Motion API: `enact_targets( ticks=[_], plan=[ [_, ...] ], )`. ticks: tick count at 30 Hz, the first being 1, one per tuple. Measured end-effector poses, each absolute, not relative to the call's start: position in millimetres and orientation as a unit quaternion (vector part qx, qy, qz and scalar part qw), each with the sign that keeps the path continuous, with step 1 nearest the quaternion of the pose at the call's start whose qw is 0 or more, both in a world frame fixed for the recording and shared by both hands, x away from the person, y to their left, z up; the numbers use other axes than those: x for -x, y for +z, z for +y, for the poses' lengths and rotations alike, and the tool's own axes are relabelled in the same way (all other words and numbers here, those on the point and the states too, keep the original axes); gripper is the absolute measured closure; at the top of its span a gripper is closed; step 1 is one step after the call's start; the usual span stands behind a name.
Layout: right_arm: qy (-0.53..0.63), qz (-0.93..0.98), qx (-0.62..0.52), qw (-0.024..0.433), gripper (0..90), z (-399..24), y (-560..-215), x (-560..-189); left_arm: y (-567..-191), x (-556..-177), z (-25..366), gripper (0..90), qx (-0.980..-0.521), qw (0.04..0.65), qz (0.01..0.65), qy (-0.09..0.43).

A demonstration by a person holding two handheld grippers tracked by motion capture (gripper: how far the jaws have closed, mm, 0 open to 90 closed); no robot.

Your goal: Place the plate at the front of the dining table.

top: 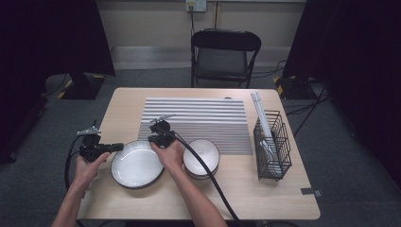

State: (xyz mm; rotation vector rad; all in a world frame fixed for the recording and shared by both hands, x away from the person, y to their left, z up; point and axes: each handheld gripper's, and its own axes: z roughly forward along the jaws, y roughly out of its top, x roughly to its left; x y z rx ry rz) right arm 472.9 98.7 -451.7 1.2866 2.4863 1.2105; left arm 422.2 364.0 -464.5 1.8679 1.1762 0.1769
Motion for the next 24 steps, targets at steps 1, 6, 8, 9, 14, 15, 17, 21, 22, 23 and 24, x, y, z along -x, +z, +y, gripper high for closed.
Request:
enact_targets(
  ticks=[1,6,8,9,14,15,17,21,22,23,24],
  plan=[
    [0.392,0.817,-0.421,0.047,85.8,99.4,-450.9,-472.8,-464.5,-422.3,364.2,87.6,-0.755,0.446,0.475,0.072],
    [0.394,0.813,-0.427,0.039,85.6,98.4,-451.2,-473.8,-464.7,-422.7,364.9,87.6,-0.754,0.448,0.475,0.069],
    [0.394,0.812,-0.428,0.04,84.8,98.3,-452.2,-473.4,-464.8,-422.8,365.2,87.6,-0.754,0.449,0.475,0.068],
    [0.394,0.812,-0.429,0.042,84.9,98.3,-452.3,-473.0,-465.4,-422.8,365.3,87.5,-0.75,0.452,0.479,0.064],
    [0.402,0.806,-0.433,0.042,85.4,96.8,-454.4,-472.1,-468.6,-423.8,365.6,74.3,-0.747,0.449,0.487,0.057],
    [0.404,0.803,-0.438,0.037,85.5,95.5,-455.2,-472.5,-469.6,-423.9,364.4,75.1,-0.752,0.444,0.485,0.059],
    [0.408,0.8,-0.44,0.034,85.6,94.8,-456.2,-472.6,-470.4,-424.0,362.5,77.7,-0.752,0.442,0.486,0.059],
    [0.422,0.785,-0.452,0.025,85.8,91.2,-459.2,-470.5,-468.0,-423.7,364.6,83.6,-0.751,0.445,0.483,0.067],
    [0.424,0.784,-0.453,0.021,85.9,90.6,-459.6,-470.9,-467.6,-423.4,363.7,83.7,-0.752,0.443,0.483,0.07],
    [0.426,0.782,-0.456,0.02,85.9,90.4,-459.8,-470.5,-466.9,-423.1,362.7,83.7,-0.753,0.441,0.483,0.073],
    [0.426,0.781,-0.457,0.022,85.9,90.5,-460.0,-470.0,-466.3,-423.0,362.1,83.7,-0.754,0.438,0.483,0.076]
  ],
)
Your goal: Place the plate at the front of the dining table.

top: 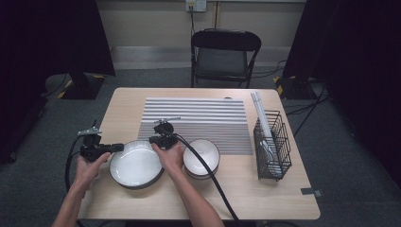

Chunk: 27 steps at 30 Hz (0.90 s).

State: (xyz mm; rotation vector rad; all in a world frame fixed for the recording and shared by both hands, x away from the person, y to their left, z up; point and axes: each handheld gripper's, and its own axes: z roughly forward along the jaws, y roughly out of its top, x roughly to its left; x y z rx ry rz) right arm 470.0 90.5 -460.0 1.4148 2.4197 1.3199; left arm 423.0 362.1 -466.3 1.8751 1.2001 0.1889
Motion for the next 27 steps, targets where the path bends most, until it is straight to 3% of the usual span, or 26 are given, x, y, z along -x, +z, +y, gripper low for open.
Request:
enact_targets(
  ticks=[4,10,27],
  plan=[
    [0.433,0.774,-0.461,0.015,85.8,88.9,-461.5,-470.2,-464.6,-423.3,365.2,87.2,-0.744,0.453,0.485,0.072],
    [0.438,0.773,-0.459,0.016,86.0,87.9,-462.6,-469.0,-467.9,-423.3,365.6,82.7,-0.746,0.453,0.484,0.069],
    [0.45,0.762,-0.466,0.008,86.1,85.8,-465.7,-467.9,-465.7,-424.2,367.0,87.2,-0.744,0.46,0.481,0.066]
  ],
)
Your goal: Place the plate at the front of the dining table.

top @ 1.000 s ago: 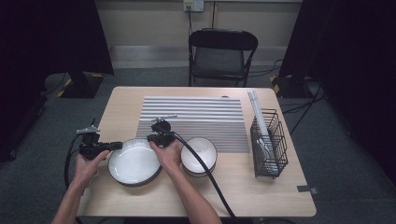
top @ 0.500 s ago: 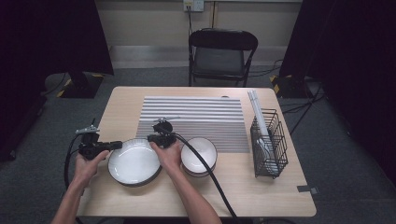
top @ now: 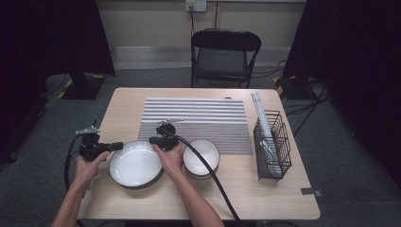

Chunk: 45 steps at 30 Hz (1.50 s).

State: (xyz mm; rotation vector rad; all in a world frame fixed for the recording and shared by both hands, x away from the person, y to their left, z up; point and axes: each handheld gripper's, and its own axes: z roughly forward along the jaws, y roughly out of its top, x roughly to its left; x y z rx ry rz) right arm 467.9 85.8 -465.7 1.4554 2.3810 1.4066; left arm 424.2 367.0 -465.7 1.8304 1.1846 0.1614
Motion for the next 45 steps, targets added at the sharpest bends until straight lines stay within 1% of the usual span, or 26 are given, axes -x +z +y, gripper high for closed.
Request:
enact_targets(
  ticks=[2,3,5,11,21,24,30,31,35,36,38,40,41,43,44,45],
  plan=[
    [0.451,0.761,-0.466,0.004,86.2,84.8,-465.9,-468.4,-465.9,-424.1,366.2,86.8,-0.745,0.458,0.481,0.066],
    [0.452,0.76,-0.466,0.004,86.2,84.4,-466.1,-468.5,-466.8,-423.9,364.3,84.2,-0.746,0.458,0.479,0.066],
    [0.453,0.759,-0.467,0.003,86.2,84.5,-466.3,-467.8,-465.8,-424.0,363.3,86.2,-0.748,0.452,0.48,0.072],
    [0.457,0.761,-0.461,-0.001,86.3,84.1,-467.4,-467.2,-464.3,-422.3,365.2,86.8,-0.747,0.454,0.481,0.071],
    [0.457,0.767,-0.45,0.005,85.9,88.7,-469.0,-466.9,-464.5,-421.8,370.1,86.8,-0.739,0.462,0.485,0.067],
    [0.459,0.768,-0.448,0.006,85.7,89.2,-469.2,-466.9,-466.7,-422.7,367.5,85.2,-0.746,0.455,0.481,0.063],
    [0.454,0.774,-0.441,0.009,84.9,90.5,-467.9,-467.6,-465.1,-423.1,366.8,86.1,-0.75,0.45,0.48,0.065],
    [0.452,0.782,-0.43,0.009,77.6,92.0,-467.1,-467.3,-464.4,-422.8,366.9,86.4,-0.748,0.453,0.481,0.064],
    [0.445,0.788,-0.424,0.02,73.6,94.9,-464.6,-464.6,-463.1,-422.2,367.2,86.6,-0.749,0.451,0.481,0.068],
    [0.446,0.788,-0.424,0.016,70.1,94.6,-464.4,-464.5,-463.0,-422.0,367.6,86.7,-0.749,0.451,0.481,0.068],
    [0.452,0.786,-0.422,0.008,60.0,95.7,-463.0,-463.2,-462.8,-421.7,369.4,86.9,-0.746,0.454,0.483,0.068],
    [0.45,0.788,-0.419,0.015,54.9,97.2,-461.6,-461.0,-462.5,-421.6,371.0,87.2,-0.744,0.456,0.485,0.065],
    [0.452,0.789,-0.417,0.013,51.0,97.5,-461.4,-460.5,-462.8,-421.6,371.0,87.3,-0.743,0.457,0.485,0.066],
    [0.453,0.788,-0.417,0.007,46.0,97.4,-460.5,-460.5,-462.8,-421.8,371.3,87.4,-0.742,0.457,0.486,0.066],
    [0.453,0.788,-0.417,0.007,46.0,97.4,-460.5,-460.5,-462.8,-421.8,371.3,87.5,-0.742,0.457,0.486,0.066],
    [0.454,0.788,-0.416,0.007,44.2,97.3,-460.4,-460.4,-462.7,-422.0,371.3,87.5,-0.742,0.458,0.486,0.066]
  ],
)
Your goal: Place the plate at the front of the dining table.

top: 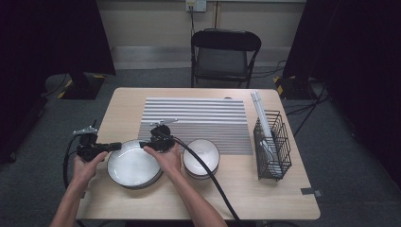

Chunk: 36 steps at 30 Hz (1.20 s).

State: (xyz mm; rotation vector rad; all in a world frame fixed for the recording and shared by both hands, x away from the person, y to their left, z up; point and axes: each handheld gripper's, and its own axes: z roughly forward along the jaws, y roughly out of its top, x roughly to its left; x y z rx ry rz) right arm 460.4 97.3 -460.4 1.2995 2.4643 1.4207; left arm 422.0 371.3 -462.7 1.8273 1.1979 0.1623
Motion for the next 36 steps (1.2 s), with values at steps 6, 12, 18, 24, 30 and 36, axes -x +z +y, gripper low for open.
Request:
enact_targets(
  ticks=[6,12,18,24,30,36],
  plan=[
    [0.453,0.788,-0.417,0.033,66.6,91.9,-462.8,-461.4,-462.9,-421.9,371.4,87.5,-0.741,0.458,0.486,0.066],
    [0.445,0.786,-0.427,0.053,78.9,93.7,-463.6,-462.0,-462.4,-422.0,372.1,87.6,-0.743,0.456,0.485,0.067],
    [0.443,0.779,-0.442,0.045,84.0,91.8,-463.9,-464.5,-463.2,-422.2,373.1,87.5,-0.741,0.459,0.486,0.063],
    [0.444,0.777,-0.443,0.046,84.7,91.9,-464.1,-464.4,-467.4,-424.2,370.5,86.2,-0.745,0.456,0.485,0.052],
    [0.449,0.772,-0.449,0.037,85.2,92.0,-464.7,-464.8,-464.9,-424.6,370.4,86.8,-0.744,0.453,0.488,0.052],
    [0.452,0.774,-0.442,0.027,85.1,94.7,-466.0,-464.6,-462.3,-422.0,375.9,87.3,-0.74,0.458,0.489,0.055]
  ],
)
